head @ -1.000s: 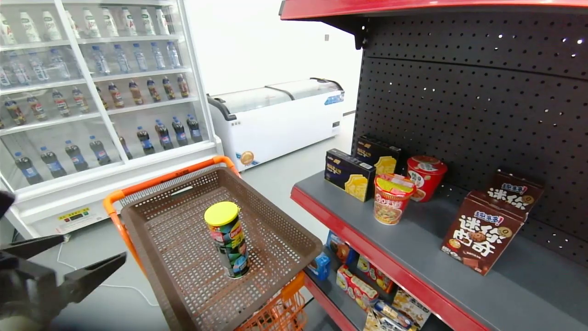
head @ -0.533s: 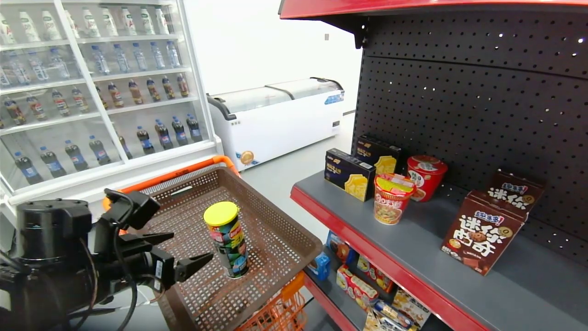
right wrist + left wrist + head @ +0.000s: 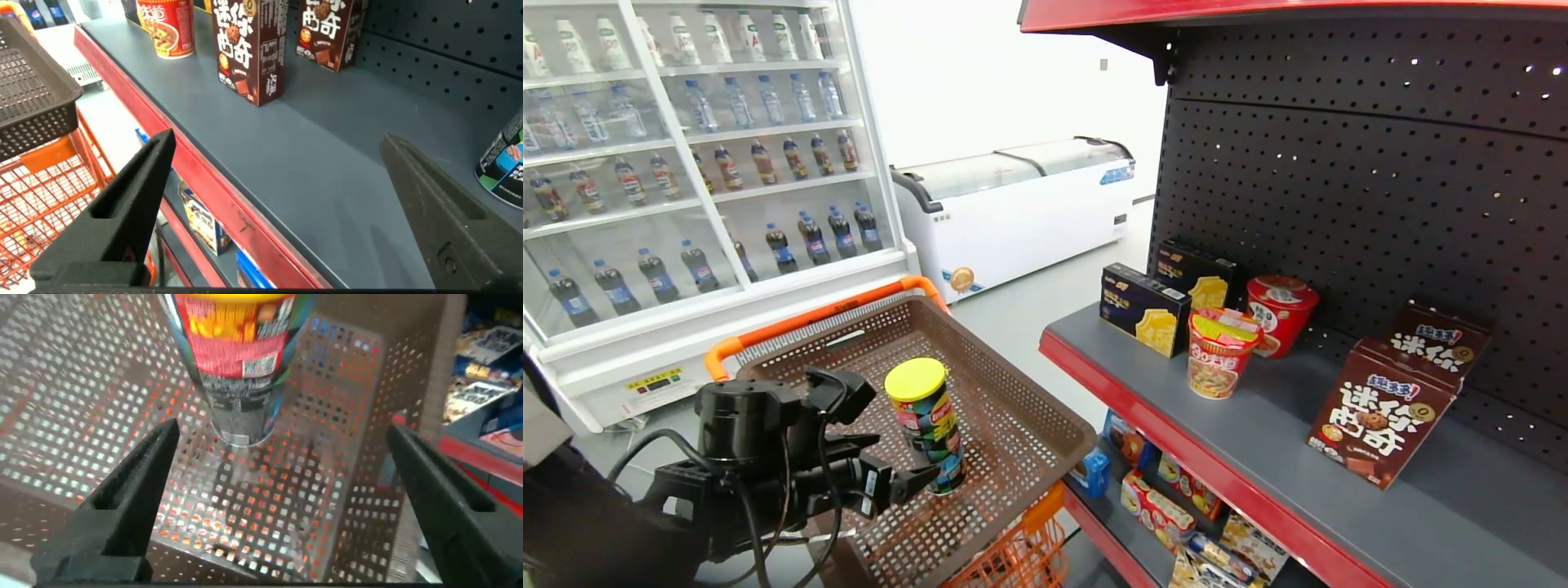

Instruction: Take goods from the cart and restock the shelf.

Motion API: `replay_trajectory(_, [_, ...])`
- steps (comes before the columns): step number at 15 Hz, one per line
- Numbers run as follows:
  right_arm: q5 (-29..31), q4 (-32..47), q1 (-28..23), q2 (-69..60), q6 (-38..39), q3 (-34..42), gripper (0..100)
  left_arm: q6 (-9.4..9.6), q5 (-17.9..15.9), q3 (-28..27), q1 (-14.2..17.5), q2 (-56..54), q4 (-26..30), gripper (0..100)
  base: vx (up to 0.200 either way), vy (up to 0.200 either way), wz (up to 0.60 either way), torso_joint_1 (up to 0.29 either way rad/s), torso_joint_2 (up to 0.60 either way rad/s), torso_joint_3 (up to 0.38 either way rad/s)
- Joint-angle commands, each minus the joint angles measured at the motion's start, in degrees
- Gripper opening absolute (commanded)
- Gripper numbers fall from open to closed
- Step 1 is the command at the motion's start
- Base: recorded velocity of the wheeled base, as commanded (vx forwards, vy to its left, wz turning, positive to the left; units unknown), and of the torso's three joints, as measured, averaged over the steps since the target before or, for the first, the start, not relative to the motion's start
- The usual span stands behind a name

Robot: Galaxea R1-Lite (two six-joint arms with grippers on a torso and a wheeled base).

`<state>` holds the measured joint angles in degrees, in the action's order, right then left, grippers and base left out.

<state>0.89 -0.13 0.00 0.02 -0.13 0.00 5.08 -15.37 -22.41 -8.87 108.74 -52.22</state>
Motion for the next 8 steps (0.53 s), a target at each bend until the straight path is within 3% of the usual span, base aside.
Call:
replay_trajectory(1, [0.0, 0.0, 0.0, 0.0, 0.0, 0.0, 100, 0.01, 0.0, -0.6, -0.3, 6.1, -2.9, 100, 0.000, 0.000, 0.00, 0.000, 0.00, 0.000])
replay_trajectory(4, [0.0, 0.0, 0.0, 0.0, 0.0, 0.0, 100, 0.37, 0.2, -1.4, -0.6, 11.6, -9.7, 100, 0.000, 0.000, 0.00, 0.000, 0.00, 0.000])
replay_trajectory(8, [0.1, 0.0, 0.0, 0.0, 0.0, 0.0, 100, 0.63, 0.2, -8.9, -0.7, 20.1, -18.3, 100, 0.000, 0.000, 0.00, 0.000, 0.00, 0.000])
